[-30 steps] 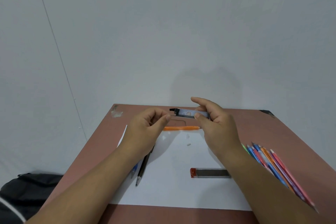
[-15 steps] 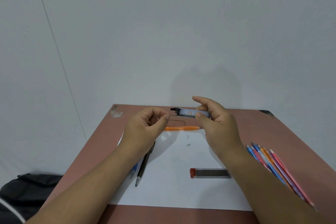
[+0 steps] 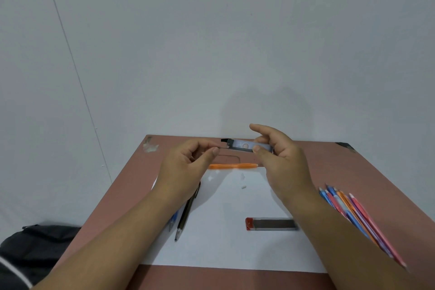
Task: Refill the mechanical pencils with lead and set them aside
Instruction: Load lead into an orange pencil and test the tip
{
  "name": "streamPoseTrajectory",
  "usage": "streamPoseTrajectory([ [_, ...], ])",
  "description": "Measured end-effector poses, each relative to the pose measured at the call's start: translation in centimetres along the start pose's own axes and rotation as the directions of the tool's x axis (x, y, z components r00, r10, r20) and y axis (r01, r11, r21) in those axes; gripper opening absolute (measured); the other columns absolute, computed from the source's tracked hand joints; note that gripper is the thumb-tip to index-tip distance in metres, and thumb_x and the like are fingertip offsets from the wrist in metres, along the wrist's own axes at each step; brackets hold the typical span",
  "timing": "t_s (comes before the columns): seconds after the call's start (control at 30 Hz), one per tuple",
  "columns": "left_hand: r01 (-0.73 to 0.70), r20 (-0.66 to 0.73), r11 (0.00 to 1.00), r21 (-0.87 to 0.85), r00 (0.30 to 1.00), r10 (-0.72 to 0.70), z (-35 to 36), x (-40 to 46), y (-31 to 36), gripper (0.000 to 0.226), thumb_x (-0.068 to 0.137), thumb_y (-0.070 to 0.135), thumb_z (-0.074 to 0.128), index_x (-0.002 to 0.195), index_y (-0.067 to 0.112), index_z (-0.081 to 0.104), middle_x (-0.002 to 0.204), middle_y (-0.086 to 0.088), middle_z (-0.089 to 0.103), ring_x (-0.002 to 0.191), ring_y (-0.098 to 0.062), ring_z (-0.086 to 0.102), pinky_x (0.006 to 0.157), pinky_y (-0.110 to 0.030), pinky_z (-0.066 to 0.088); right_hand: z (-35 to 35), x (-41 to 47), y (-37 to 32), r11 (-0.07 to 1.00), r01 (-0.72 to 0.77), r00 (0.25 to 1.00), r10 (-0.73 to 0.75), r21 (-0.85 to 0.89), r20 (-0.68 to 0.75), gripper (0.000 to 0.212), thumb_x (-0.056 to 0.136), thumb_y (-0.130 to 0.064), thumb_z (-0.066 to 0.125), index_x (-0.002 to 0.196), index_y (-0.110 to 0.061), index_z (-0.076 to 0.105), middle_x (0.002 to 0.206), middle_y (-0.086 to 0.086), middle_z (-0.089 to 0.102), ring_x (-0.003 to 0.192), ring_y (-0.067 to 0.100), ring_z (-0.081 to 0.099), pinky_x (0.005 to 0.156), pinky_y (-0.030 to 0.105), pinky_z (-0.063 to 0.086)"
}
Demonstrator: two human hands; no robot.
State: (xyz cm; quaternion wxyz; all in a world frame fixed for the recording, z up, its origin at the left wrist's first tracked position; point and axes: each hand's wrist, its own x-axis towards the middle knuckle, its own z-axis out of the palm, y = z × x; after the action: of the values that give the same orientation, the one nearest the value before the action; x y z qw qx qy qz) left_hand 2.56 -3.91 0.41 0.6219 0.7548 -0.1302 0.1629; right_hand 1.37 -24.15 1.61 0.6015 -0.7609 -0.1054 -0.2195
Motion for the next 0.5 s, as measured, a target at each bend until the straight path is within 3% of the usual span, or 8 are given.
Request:
streamPoseTrajectory([
  [0.1,-0.003,-0.011,1.000,-0.026,1.000,0.002,-0.1,0.0,0.2,0.021,0.093,0.023,0.071,0.085,0.043,0.074,0.081,0.012,0.072,0.077,-0.005,0.063,0.072,-0.016,0.050,0.0,0.1,0.0,1.000,-0.018,1.000,0.018,0.014,-0.008,0.041,0.099,-0.004,0.059,0.124,-0.035,0.069,0.093,-0.009,0.065,0.087,0.021,0.062,0.074,0.023,0.055],
  [0.23,-0.017,-0.017,0.997,-0.074,1.000,0.016,-0.1,-0.2,0.8,0.020,0.093,0.016,0.069,0.088,0.034,0.076,0.089,0.012,0.074,0.086,-0.002,0.066,0.076,-0.012,0.048,0.2,0.3,0.1,0.991,-0.107,0.994,0.106,0.080,0.021,0.041,0.098,-0.004,0.059,0.119,-0.037,0.072,0.090,-0.009,0.066,0.083,0.013,0.063,0.077,0.026,0.053],
  [0.4,-0.041,-0.036,0.996,-0.080,0.999,0.039,-0.2,-0.3,1.0,0.014,0.093,0.013,0.069,0.091,0.026,0.076,0.092,0.007,0.075,0.091,-0.006,0.068,0.078,-0.012,0.048,0.4,0.5,-0.1,0.930,-0.279,0.960,0.267,0.238,0.080,0.039,0.094,0.006,0.056,0.115,-0.022,0.074,0.063,-0.006,0.053,0.058,0.014,0.040,0.055,0.027,0.032],
  [0.5,-0.040,-0.039,0.996,-0.082,0.999,0.037,-0.2,-0.4,1.0,0.014,0.093,0.014,0.069,0.092,0.027,0.076,0.092,0.007,0.075,0.091,-0.007,0.069,0.079,-0.014,0.050,0.5,0.5,-0.1,0.877,-0.388,0.921,0.363,0.282,0.139,0.035,0.093,0.005,0.056,0.112,-0.018,0.076,0.066,0.002,0.051,0.054,0.015,0.038,0.054,0.029,0.029],
])
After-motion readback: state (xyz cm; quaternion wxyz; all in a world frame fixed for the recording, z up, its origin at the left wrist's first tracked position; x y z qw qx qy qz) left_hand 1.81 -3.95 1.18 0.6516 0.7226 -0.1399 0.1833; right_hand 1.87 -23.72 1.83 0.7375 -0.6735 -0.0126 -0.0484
